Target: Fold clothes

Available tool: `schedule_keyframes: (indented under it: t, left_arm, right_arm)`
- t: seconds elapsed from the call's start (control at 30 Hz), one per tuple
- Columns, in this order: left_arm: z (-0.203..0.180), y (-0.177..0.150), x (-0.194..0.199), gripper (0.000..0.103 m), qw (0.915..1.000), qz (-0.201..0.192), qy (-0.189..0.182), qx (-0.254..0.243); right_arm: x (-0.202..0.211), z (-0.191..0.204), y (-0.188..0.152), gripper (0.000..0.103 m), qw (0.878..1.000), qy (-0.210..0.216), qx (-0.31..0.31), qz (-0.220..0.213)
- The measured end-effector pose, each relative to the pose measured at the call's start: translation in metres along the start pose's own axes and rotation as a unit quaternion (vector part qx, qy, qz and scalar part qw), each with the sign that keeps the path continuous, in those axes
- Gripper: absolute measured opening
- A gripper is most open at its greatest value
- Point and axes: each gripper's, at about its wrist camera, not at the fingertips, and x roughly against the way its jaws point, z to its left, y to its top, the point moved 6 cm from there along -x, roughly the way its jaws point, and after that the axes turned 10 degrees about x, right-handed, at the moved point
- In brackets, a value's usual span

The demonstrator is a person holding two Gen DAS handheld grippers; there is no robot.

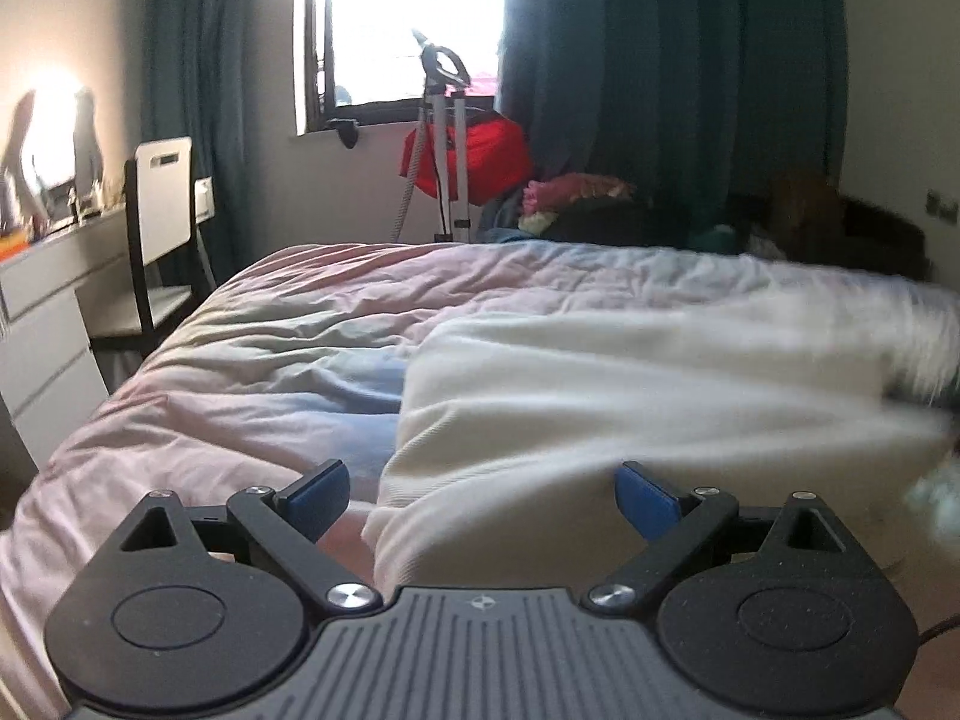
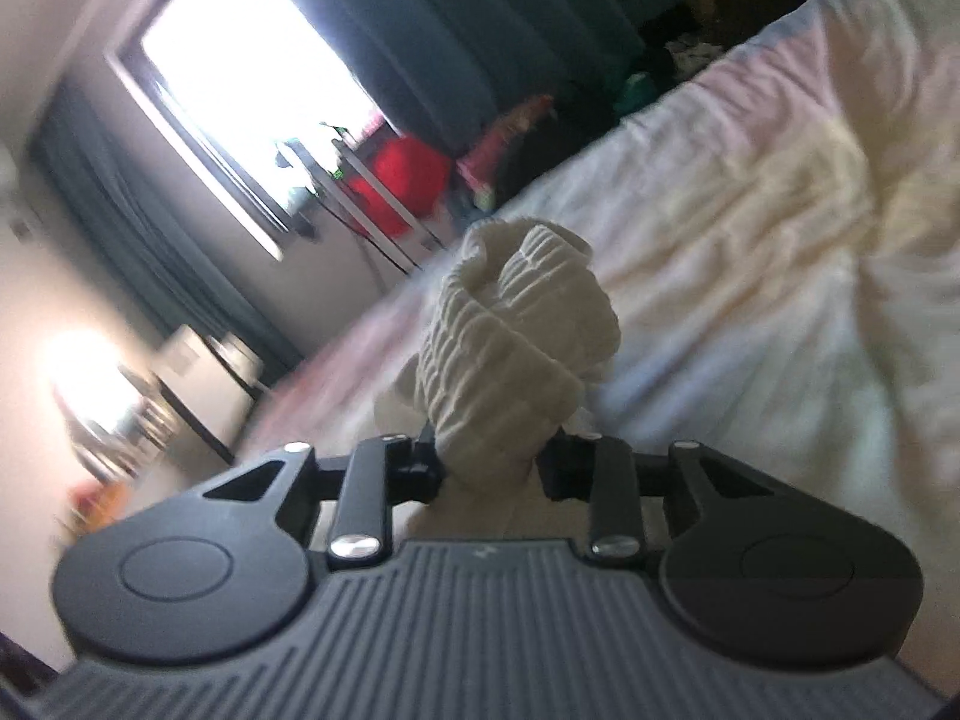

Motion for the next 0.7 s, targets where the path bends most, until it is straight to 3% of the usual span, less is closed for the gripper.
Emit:
schedule_keyframes:
  t: [0.1,0.2,0.27,0.4,0.43,0.47,0.53,0.7]
  left_arm:
    - [0.004,0.004,0.005,0.097,0.9999,-0.002,-0.003,0.012]
    - [0.01,0.006,0.004,0.097,0.9996,0.006,-0.004,0.027]
    - [0.015,0.006,0.001,0.097,0.9983,0.02,-0.015,0.053]
    - [0.024,0.005,-0.011,0.097,0.9929,0.057,-0.032,0.1]
    - [0.026,0.004,-0.015,0.097,0.9911,0.064,-0.036,0.111]
    - [0.029,0.003,-0.019,0.098,0.9891,0.071,-0.04,0.123]
    - [0.034,0.0,-0.029,0.098,0.9845,0.086,-0.042,0.147]
    - [0.049,-0.007,-0.051,0.098,0.9671,0.124,-0.052,0.216]
  right_arm:
    - [-0.007,-0.008,-0.009,0.038,1.0,0.002,-0.018,0.018]
    - [-0.013,-0.011,-0.017,0.051,0.999,0.005,-0.023,0.033]
    - [-0.015,-0.01,-0.021,0.074,0.999,0.01,-0.015,0.041]
    - [-0.028,-0.015,-0.031,0.076,0.997,0.008,-0.02,0.069]
    - [-0.032,-0.018,-0.032,0.078,0.997,0.011,-0.027,0.072]
    - [-0.037,-0.021,-0.034,0.088,0.996,0.016,-0.039,0.076]
    - [-0.047,-0.027,-0.038,0.087,0.994,0.027,-0.063,0.084]
    - [-0.057,-0.021,-0.036,0.089,0.988,0.101,-0.078,0.087]
